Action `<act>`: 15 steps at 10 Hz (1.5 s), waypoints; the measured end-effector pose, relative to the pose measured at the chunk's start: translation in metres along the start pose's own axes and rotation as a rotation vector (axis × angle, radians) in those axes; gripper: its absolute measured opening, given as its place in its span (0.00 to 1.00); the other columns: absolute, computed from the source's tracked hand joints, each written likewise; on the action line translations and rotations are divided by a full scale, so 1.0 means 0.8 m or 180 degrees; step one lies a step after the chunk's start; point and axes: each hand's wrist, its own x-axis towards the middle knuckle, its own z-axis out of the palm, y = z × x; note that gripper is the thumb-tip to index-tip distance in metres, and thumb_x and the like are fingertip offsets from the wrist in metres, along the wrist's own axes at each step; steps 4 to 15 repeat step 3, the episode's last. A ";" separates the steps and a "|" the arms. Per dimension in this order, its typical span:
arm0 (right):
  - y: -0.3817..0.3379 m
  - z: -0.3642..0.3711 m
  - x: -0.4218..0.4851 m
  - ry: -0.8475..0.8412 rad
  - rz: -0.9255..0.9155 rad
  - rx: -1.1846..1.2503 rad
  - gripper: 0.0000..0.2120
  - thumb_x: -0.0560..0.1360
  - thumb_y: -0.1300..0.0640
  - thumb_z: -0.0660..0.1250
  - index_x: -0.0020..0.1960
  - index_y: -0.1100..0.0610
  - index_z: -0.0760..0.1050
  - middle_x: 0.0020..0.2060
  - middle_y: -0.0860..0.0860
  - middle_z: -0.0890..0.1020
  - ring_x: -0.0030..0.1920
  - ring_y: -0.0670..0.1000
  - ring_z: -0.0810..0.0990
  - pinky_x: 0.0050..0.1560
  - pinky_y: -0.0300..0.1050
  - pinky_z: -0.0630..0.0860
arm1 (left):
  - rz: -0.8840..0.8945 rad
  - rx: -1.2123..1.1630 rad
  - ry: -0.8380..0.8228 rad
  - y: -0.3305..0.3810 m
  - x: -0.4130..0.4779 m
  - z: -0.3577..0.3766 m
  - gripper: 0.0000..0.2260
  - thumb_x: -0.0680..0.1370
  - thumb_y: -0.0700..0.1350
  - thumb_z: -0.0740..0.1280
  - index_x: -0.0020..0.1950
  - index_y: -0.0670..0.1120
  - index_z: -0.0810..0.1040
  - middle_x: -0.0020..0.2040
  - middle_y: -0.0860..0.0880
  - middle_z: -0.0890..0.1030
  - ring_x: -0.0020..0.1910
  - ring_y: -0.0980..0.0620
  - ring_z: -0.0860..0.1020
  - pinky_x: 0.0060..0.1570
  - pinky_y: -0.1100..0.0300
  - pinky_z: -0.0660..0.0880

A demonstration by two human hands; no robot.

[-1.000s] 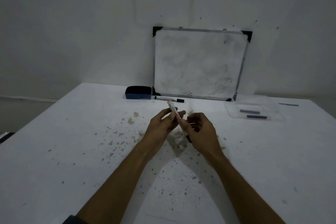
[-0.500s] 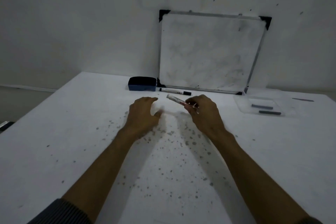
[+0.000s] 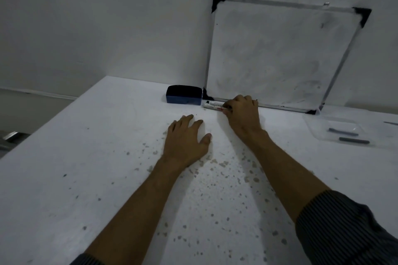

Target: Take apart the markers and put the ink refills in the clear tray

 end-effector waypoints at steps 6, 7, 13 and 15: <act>0.010 -0.037 -0.039 0.0067 0.0260 0.0429 0.14 0.78 0.53 0.71 0.62 0.56 0.81 0.55 0.56 0.82 0.58 0.60 0.77 0.59 0.53 0.68 | -0.0059 -0.0095 -0.0062 0.001 -0.001 -0.006 0.27 0.82 0.61 0.64 0.78 0.50 0.71 0.81 0.46 0.66 0.80 0.45 0.63 0.79 0.48 0.53; 0.010 -0.037 -0.039 0.0067 0.0260 0.0429 0.14 0.78 0.53 0.71 0.62 0.56 0.81 0.55 0.56 0.82 0.58 0.60 0.77 0.59 0.53 0.68 | -0.0059 -0.0095 -0.0062 0.001 -0.001 -0.006 0.27 0.82 0.61 0.64 0.78 0.50 0.71 0.81 0.46 0.66 0.80 0.45 0.63 0.79 0.48 0.53; 0.010 -0.037 -0.039 0.0067 0.0260 0.0429 0.14 0.78 0.53 0.71 0.62 0.56 0.81 0.55 0.56 0.82 0.58 0.60 0.77 0.59 0.53 0.68 | -0.0059 -0.0095 -0.0062 0.001 -0.001 -0.006 0.27 0.82 0.61 0.64 0.78 0.50 0.71 0.81 0.46 0.66 0.80 0.45 0.63 0.79 0.48 0.53; 0.010 -0.037 -0.039 0.0067 0.0260 0.0429 0.14 0.78 0.53 0.71 0.62 0.56 0.81 0.55 0.56 0.82 0.58 0.60 0.77 0.59 0.53 0.68 | -0.0059 -0.0095 -0.0062 0.001 -0.001 -0.006 0.27 0.82 0.61 0.64 0.78 0.50 0.71 0.81 0.46 0.66 0.80 0.45 0.63 0.79 0.48 0.53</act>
